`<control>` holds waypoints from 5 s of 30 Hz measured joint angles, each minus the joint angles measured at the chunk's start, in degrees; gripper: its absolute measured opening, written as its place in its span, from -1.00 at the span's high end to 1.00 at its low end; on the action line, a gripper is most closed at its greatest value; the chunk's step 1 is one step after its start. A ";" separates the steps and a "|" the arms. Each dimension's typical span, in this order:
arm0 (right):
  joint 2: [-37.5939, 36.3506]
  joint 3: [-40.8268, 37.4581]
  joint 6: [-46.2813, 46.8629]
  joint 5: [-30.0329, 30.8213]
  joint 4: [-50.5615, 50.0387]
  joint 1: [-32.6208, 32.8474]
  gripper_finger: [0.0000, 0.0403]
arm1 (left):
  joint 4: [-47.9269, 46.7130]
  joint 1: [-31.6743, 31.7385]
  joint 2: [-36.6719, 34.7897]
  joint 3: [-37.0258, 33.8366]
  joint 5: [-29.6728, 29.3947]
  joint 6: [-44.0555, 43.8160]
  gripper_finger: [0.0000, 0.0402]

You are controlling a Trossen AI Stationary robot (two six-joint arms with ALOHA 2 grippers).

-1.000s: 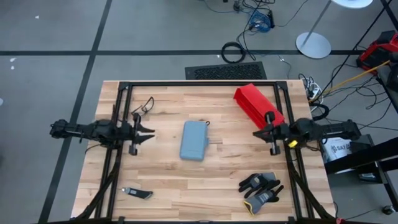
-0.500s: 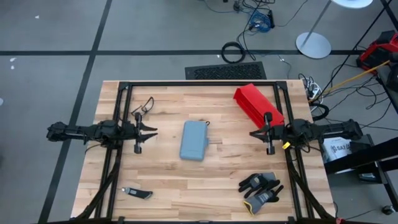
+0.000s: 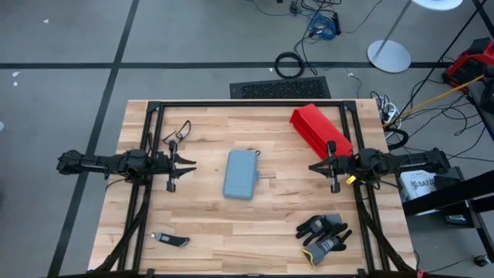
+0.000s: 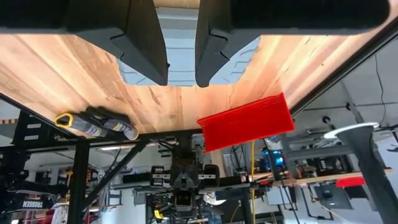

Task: Prefit tool cases
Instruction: Return to Home Position

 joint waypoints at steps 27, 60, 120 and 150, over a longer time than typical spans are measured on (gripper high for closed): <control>0.00 0.00 13.95 -0.02 0.00 0.00 0.93 | 0.20 0.00 0.00 -0.04 -0.01 -0.07 0.57; 0.00 0.00 13.92 -0.02 0.00 0.02 0.93 | 0.21 0.00 0.00 -0.07 -0.03 -0.08 0.57; 0.02 0.00 13.92 -0.02 -0.02 0.02 0.93 | 0.22 0.00 0.00 -0.07 -0.03 -0.07 0.57; 0.02 0.00 13.92 -0.02 0.00 0.02 0.93 | 0.22 0.02 0.00 -0.08 -0.03 -0.08 0.57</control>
